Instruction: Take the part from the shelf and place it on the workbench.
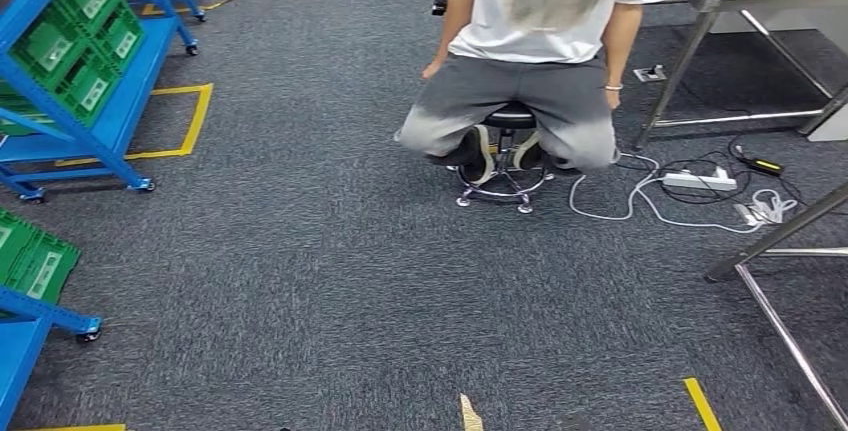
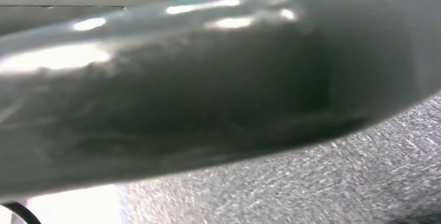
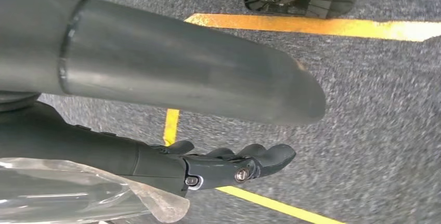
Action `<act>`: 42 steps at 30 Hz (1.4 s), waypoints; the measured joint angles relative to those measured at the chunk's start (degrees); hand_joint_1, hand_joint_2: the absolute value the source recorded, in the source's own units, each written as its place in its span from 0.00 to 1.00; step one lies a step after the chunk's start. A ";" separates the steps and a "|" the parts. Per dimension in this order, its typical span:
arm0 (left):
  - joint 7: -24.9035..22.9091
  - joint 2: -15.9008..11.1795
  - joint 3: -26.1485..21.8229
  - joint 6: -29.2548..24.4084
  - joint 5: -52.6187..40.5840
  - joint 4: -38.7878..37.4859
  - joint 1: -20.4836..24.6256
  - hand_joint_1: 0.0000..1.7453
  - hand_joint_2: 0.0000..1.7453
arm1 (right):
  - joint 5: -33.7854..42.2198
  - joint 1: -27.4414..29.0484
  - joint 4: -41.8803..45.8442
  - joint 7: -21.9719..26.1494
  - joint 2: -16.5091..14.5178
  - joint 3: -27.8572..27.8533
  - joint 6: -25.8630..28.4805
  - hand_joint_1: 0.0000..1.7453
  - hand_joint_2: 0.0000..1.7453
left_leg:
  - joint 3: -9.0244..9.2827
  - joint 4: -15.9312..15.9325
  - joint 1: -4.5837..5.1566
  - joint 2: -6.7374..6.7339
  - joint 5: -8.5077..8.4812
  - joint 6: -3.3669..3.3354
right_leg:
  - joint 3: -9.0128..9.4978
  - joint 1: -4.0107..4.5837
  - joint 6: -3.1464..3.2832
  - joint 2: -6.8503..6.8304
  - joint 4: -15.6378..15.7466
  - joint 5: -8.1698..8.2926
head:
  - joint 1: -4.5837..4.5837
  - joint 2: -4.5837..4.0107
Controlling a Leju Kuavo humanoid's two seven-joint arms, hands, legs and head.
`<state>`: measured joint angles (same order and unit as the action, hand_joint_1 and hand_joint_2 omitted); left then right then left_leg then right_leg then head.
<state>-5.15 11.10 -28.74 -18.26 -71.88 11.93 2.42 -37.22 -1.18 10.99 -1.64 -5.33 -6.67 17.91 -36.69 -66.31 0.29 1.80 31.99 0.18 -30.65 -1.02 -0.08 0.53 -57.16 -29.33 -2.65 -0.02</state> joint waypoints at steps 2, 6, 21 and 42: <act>0.01 -0.02 0.00 0.15 0.03 -0.01 0.08 0.00 0.00 | -0.02 0.19 0.00 0.14 0.00 0.00 -0.11 0.00 0.00 | -3.04 -6.46 -0.24 -0.87 2.44 0.38 | 0.12 0.07 0.13 -1.82 -0.02 -0.24 | -0.03 0.00; 0.63 -0.09 -1.62 -0.27 4.32 -0.02 -0.09 0.00 0.00 | -0.27 0.02 0.00 0.76 -0.09 0.00 -0.22 0.00 0.00 | 0.41 0.24 -0.45 -2.89 -2.67 0.34 | 0.83 0.10 -0.18 -4.68 -0.02 -0.82 | -0.04 0.00; 0.21 -0.22 -9.63 -0.83 10.16 -0.02 0.25 0.00 0.00 | -0.41 0.21 0.04 2.08 -0.55 0.00 -0.75 0.00 0.00 | 4.23 8.12 0.14 2.36 -4.47 -2.61 | -4.91 0.38 -1.85 0.63 -9.36 -2.89 | 0.75 0.00; 0.97 -1.17 -10.41 1.55 9.99 -0.02 0.33 0.00 0.00 | -0.58 -0.03 0.01 2.41 -1.25 -0.17 -1.28 0.00 0.00 | 3.69 8.07 0.09 -5.58 -4.46 -0.76 | 1.81 0.67 -1.49 -8.05 0.17 -1.75 | -0.22 0.01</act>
<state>-4.17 9.93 -39.15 -16.71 -61.88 11.91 2.75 -37.81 -1.21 11.00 0.78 -6.58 -6.84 16.63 -33.00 -58.24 0.38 -3.78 27.53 -0.58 -28.84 -0.36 -1.56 -7.52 -56.99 -31.08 -2.86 -0.01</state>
